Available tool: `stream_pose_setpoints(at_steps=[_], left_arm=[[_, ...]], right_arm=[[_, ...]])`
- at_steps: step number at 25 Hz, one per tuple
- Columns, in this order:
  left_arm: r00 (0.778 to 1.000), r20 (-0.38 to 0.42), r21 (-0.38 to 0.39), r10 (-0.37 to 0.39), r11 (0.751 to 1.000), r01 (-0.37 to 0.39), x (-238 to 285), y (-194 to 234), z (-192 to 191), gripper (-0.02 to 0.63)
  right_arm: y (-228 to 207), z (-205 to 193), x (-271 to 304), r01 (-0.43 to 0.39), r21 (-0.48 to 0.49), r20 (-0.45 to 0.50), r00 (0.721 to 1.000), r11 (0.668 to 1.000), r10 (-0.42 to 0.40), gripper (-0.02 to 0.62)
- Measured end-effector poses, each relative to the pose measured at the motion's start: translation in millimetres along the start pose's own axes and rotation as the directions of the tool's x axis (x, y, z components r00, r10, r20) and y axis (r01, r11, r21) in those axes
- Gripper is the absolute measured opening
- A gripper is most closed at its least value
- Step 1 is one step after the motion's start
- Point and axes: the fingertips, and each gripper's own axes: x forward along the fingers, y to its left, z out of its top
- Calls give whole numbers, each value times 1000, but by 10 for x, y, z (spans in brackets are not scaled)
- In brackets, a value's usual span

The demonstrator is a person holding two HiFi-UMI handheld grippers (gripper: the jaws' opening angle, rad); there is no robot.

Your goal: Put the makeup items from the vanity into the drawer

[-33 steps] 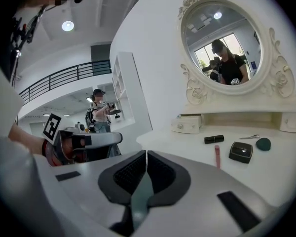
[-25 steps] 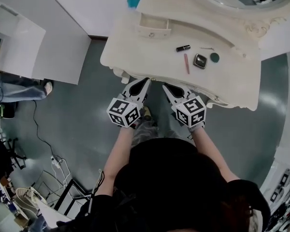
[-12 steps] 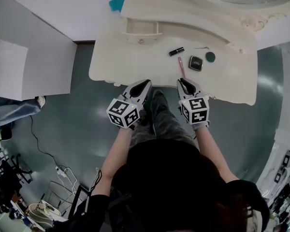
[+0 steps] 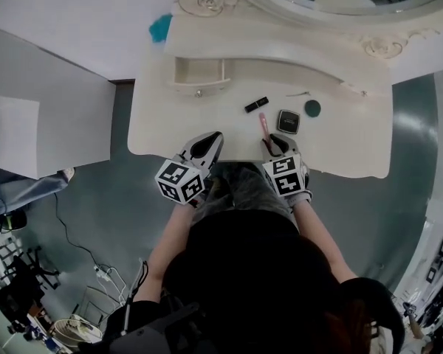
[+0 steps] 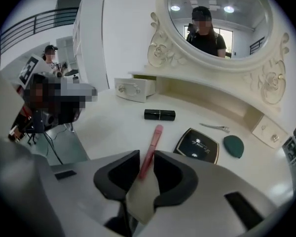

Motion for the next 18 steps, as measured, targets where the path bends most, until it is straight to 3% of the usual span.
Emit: stream_pose_setpoints(at_steps=[4,8,13,18], left_arm=[[1000,2,-14,-13,1000,13,203,79,102,14],[999,-9,-8,-35,999,34,395,87,125,14],[1000,-6,10,-23,1000,23,459,135,216,14],[998,30,22,48,999,-49,404,302,420,14]], right_arm=[[0,7,13,-49,33,-28,998,998,50,52],[-33,130,-44,-97,28,-17,995,995,97,52],[16,594,-148,-168,-17,60,984,986,169,52],[50,1071,24,-238,-68,111,963,969,244,52]])
